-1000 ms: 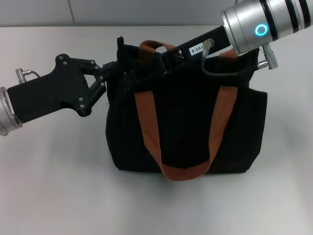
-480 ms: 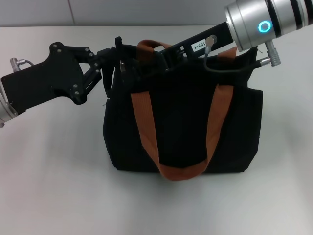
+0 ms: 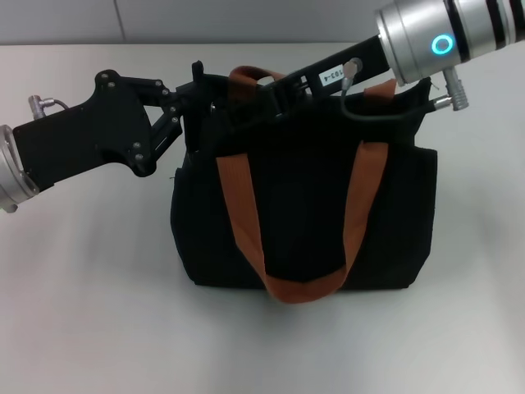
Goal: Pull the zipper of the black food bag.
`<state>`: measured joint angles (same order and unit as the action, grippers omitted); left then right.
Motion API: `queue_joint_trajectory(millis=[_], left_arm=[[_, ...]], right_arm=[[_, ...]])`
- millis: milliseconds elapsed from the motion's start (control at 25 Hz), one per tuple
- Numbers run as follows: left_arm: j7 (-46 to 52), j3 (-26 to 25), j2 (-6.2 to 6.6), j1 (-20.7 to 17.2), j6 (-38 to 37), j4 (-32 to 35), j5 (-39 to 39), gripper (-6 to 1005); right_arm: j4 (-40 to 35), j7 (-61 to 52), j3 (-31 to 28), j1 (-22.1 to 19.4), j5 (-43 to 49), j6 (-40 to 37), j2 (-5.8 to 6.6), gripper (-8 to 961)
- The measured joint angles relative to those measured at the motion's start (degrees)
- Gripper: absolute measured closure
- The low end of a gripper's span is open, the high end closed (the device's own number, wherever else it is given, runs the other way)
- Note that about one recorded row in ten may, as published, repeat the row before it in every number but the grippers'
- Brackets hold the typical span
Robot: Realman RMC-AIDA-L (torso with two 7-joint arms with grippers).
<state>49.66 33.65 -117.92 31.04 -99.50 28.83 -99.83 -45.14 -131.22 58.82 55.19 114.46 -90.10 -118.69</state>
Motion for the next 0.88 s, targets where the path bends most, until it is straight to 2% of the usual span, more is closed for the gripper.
queue_joint_trajectory(millis=[480,880], left_arm=[[0.00,0.11,-0.21,0.70,0.15,-0.45,-0.07,972],[0.00,-0.18,-0.11,-0.50,0.36,-0.13,0.19,972]], right_arm=[[-0.04,0.00,0.15,0.45,0.15,0.03,-0.32,638],[-0.28,0.49,0.16,0.05,0.22,-0.26,-0.32,647]])
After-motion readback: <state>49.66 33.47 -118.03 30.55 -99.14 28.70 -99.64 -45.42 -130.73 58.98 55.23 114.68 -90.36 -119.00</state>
